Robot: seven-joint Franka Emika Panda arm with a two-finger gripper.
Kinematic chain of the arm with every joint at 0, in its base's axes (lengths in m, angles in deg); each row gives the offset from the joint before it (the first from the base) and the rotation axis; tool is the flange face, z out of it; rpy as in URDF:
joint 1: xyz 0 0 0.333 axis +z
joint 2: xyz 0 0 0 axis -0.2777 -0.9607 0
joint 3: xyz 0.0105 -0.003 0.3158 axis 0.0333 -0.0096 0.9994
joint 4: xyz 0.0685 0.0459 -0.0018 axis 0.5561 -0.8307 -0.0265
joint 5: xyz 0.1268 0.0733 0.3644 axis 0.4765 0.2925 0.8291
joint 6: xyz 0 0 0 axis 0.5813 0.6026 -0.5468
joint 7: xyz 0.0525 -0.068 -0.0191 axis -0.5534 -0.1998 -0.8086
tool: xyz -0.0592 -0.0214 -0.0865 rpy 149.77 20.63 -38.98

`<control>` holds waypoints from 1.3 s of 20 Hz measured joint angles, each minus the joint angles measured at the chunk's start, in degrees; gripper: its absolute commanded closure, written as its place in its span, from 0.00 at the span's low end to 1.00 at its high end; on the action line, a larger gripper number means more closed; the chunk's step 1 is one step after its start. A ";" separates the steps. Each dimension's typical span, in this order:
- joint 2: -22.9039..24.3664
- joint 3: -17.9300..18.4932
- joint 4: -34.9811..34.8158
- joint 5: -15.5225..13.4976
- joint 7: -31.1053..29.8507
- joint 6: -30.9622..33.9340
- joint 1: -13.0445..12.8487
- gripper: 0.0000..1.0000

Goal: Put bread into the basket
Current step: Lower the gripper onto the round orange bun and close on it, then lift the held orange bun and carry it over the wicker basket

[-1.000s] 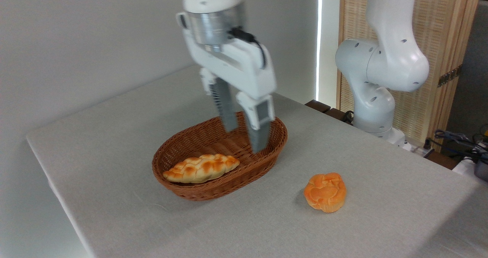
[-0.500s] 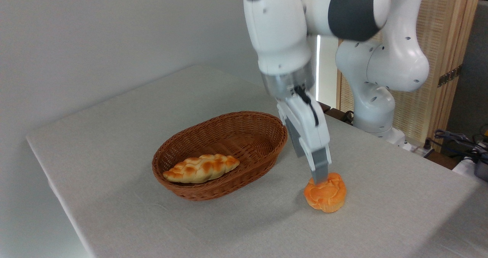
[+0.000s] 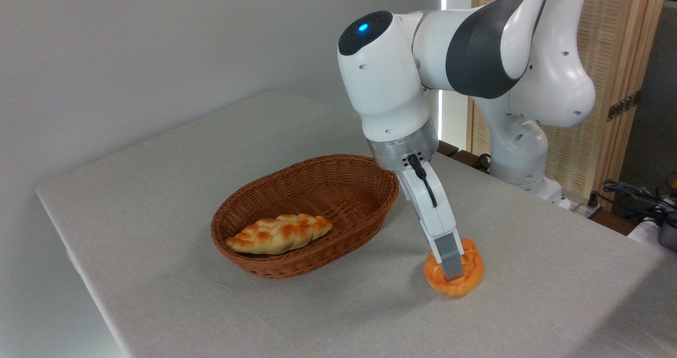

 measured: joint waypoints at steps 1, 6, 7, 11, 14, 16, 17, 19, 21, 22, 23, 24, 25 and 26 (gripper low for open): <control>0.00 0.00 0.00 0.00 0.00 -0.09 0.00 0.54; 0.00 0.00 0.00 0.00 0.00 -0.33 0.00 0.74; 0.00 0.00 0.00 0.00 0.00 -0.34 0.00 0.78; 0.01 0.00 0.00 0.00 0.00 -0.37 0.00 0.84; 0.14 0.00 0.03 0.12 0.00 -0.46 0.01 0.84; 0.15 -0.02 0.06 0.12 0.00 -0.46 0.01 0.84; 0.17 -0.06 0.13 0.13 0.00 -0.46 0.01 0.84; 0.30 -0.29 0.77 0.13 0.00 -0.45 0.00 0.83; 0.62 -0.67 2.57 0.12 0.00 0.93 -0.02 0.83; 0.82 -1.15 3.99 0.10 0.00 2.88 -0.02 0.83; 1.05 -1.91 5.76 -0.21 0.00 5.33 -0.04 0.82; 1.25 -2.73 7.72 -0.98 0.00 7.68 -0.05 0.82; 1.45 -3.60 9.89 -2.33 0.00 9.88 -0.07 0.82; 1.62 -4.56 11.95 -3.74 0.00 11.85 -0.09 0.82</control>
